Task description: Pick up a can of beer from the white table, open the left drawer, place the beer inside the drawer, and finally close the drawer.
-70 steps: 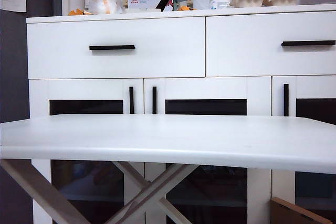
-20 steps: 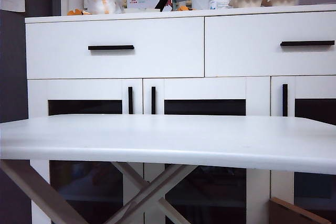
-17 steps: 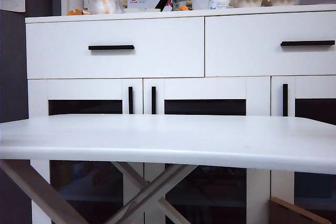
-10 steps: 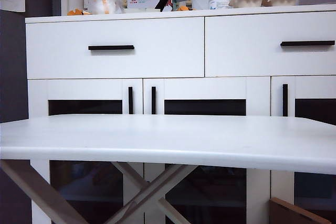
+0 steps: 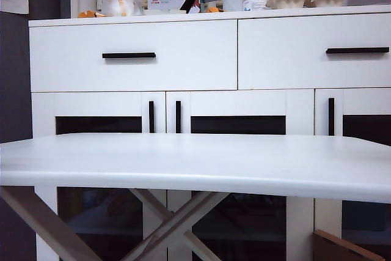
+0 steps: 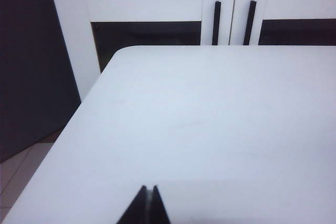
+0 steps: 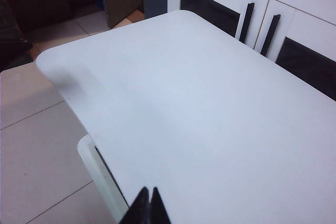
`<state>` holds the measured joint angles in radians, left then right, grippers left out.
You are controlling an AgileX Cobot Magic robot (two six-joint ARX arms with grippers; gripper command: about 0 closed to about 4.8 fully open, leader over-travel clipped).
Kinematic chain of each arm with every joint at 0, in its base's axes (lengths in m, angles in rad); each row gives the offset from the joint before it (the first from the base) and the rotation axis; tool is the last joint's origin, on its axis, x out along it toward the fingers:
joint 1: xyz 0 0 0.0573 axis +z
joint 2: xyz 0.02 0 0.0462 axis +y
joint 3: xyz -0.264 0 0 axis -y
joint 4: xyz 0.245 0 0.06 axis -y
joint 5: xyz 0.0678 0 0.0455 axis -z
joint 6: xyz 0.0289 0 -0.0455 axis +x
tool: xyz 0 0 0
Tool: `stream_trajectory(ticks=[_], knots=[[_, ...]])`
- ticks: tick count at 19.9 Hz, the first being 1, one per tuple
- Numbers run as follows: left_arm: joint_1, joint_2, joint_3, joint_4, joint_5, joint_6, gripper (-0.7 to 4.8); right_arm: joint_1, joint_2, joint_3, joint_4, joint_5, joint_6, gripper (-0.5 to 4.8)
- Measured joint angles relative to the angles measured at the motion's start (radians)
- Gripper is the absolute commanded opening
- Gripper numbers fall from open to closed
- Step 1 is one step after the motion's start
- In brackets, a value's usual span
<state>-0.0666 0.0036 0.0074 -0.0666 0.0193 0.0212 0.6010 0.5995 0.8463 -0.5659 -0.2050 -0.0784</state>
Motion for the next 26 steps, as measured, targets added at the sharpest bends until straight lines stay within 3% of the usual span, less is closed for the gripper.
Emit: stream_trajectory(ticks=[15, 17, 20, 23, 26], knots=[[-0.003, 0.0, 0.0, -0.001, 0.003, 0.0, 0.03, 0.0, 0.0, 0.0, 0.0, 0.0, 0.0, -0.04], [-0.003, 0.0, 0.0, -0.001, 0.003, 0.0, 0.03, -0.011, -0.007, -0.018, 0.036, 0.058, -0.003, -0.05], [-0.003, 0.0, 0.0, -0.002, 0.005, 0.0, 0.03, -0.113, -0.085, -0.158, 0.214, 0.243, -0.005, -0.04], [-0.002, 0.0, 0.0, -0.002, 0.004, 0.0, 0.03, -0.267, -0.187, -0.354, 0.429, 0.267, -0.005, -0.05], [-0.002, 0.0, 0.0, -0.002, 0.005, 0.0, 0.03, -0.391, -0.297, -0.486, 0.506, 0.273, -0.005, -0.05]])
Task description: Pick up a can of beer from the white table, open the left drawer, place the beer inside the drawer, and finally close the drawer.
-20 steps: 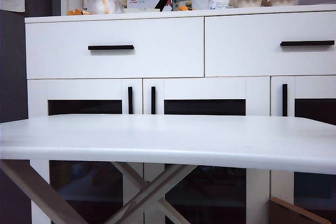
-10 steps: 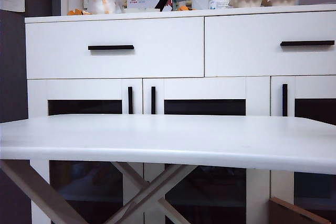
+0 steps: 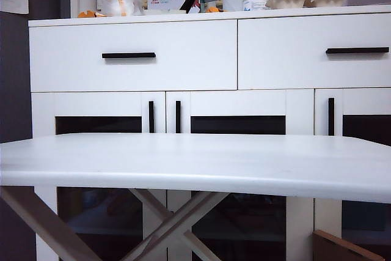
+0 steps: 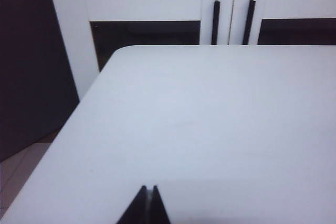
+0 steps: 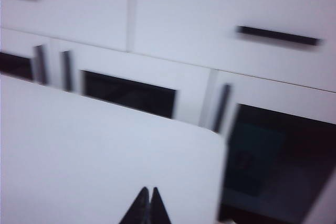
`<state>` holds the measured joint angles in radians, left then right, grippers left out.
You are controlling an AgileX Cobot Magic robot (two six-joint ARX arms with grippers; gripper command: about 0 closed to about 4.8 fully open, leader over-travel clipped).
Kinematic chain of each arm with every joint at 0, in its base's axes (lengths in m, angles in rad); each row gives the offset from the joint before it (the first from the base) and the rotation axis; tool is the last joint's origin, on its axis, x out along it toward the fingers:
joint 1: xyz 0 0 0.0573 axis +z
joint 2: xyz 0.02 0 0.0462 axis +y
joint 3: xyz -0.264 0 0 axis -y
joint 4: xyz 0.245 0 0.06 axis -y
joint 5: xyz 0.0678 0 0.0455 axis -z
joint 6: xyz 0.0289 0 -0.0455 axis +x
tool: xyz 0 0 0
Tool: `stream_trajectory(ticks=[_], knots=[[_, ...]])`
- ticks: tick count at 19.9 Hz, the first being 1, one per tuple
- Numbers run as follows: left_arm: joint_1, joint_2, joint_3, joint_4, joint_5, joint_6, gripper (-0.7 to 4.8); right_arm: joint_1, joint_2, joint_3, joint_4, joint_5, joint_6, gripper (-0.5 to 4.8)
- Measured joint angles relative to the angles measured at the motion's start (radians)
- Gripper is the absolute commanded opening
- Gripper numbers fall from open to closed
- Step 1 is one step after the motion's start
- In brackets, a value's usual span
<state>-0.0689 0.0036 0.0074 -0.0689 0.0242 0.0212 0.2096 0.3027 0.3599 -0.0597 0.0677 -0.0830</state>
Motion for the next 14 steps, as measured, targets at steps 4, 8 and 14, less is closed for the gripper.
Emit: stream_trajectory(ticks=[4, 8, 14], knots=[[0.0, 0.0, 0.0, 0.0, -0.001, 0.0, 0.03, -0.071, -0.191, -0.174, -0.021, 0.001, 0.0, -0.04], [0.0, 0.0, 0.0, -0.003, 0.0, 0.0, 0.03, -0.161, -0.298, -0.274, 0.031, 0.002, 0.003, -0.05], [0.0, 0.0, 0.0, -0.011, 0.0, 0.0, 0.03, -0.18, -0.299, -0.352, 0.026, 0.003, 0.005, -0.04]])
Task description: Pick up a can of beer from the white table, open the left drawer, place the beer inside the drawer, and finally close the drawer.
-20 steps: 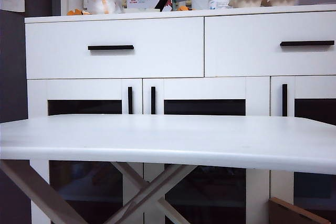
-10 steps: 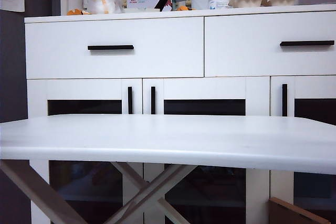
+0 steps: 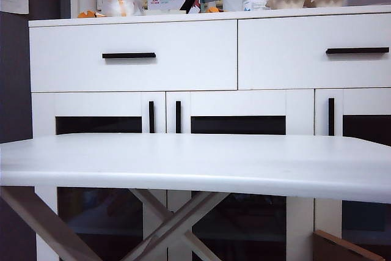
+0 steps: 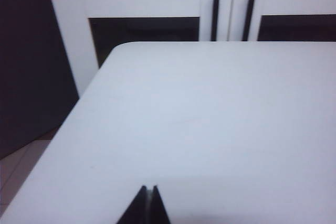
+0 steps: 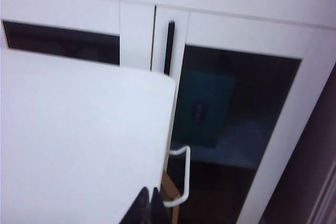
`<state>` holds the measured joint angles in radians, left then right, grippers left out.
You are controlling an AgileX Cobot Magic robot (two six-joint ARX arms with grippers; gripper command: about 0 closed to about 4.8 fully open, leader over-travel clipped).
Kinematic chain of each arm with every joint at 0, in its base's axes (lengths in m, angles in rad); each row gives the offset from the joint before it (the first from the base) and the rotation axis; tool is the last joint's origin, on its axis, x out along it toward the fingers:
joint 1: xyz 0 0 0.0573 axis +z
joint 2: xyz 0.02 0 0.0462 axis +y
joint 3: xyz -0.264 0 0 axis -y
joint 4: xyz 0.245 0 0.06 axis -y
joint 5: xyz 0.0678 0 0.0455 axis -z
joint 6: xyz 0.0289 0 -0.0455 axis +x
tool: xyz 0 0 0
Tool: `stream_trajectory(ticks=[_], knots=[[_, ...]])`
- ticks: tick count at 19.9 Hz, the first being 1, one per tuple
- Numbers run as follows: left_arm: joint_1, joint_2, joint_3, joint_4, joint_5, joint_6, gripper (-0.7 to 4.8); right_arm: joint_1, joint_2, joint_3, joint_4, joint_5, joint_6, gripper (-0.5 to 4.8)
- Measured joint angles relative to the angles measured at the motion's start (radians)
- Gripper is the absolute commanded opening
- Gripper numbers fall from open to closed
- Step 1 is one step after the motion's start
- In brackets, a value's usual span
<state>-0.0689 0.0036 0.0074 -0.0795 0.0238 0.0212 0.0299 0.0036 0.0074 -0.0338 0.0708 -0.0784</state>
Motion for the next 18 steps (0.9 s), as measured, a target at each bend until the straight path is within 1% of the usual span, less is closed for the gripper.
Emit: stream_trajectory(ticks=[2, 6, 8, 18], knots=[[0.0, 0.0, 0.0, 0.0, 0.001, 0.0, 0.03, -0.001, 0.0, 0.0, -0.001, 0.006, 0.001, -0.05], [0.0, 0.0, 0.0, 0.0, 0.001, 0.0, 0.03, -0.002, 0.0, 0.0, 0.009, 0.046, 0.07, -0.05], [0.0, 0.0, 0.0, 0.0, 0.001, 0.0, 0.03, -0.002, 0.0, 0.0, 0.021, 0.06, 0.076, -0.05], [0.0, 0.0, 0.0, 0.0, 0.001, 0.0, 0.03, -0.002, 0.0, 0.0, 0.019, 0.06, 0.079, -0.05]])
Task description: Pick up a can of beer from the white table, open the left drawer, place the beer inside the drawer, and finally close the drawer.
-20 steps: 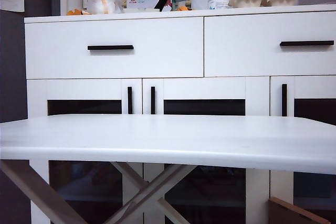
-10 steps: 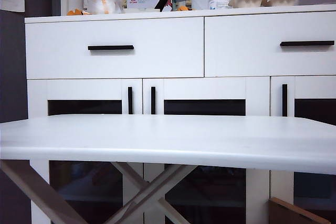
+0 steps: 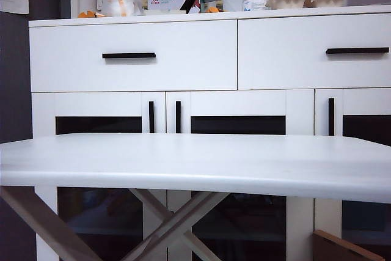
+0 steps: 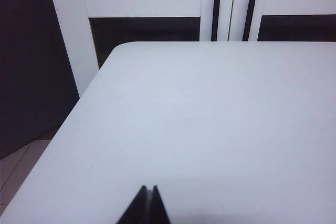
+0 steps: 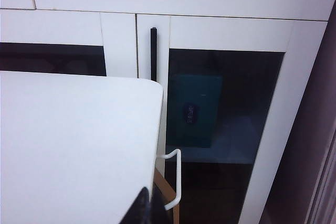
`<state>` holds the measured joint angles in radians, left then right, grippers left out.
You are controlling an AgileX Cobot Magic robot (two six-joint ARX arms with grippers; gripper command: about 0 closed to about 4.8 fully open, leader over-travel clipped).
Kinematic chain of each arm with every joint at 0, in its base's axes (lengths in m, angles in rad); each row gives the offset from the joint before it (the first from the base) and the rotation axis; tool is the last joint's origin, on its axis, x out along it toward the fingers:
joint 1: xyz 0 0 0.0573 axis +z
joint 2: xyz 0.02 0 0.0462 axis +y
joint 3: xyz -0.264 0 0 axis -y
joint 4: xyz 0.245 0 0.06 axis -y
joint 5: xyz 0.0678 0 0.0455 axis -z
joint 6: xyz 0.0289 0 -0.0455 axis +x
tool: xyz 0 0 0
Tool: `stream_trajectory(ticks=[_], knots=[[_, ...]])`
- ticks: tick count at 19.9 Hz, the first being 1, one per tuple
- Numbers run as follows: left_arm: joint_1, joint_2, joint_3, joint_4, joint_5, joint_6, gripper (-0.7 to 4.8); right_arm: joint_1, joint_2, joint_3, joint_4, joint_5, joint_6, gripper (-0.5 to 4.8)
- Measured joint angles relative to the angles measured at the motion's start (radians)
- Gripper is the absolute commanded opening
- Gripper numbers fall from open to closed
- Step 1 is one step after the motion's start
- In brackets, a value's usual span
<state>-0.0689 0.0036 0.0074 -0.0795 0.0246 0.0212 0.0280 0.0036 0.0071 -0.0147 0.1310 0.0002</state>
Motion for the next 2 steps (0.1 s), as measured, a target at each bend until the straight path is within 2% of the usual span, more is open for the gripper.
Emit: stream_trajectory(ticks=[2], knots=[[0.0, 0.0, 0.0, 0.0, 0.0, 0.0, 0.03, 0.0, 0.0, 0.0, 0.0, 0.0, 0.0, -0.05]])
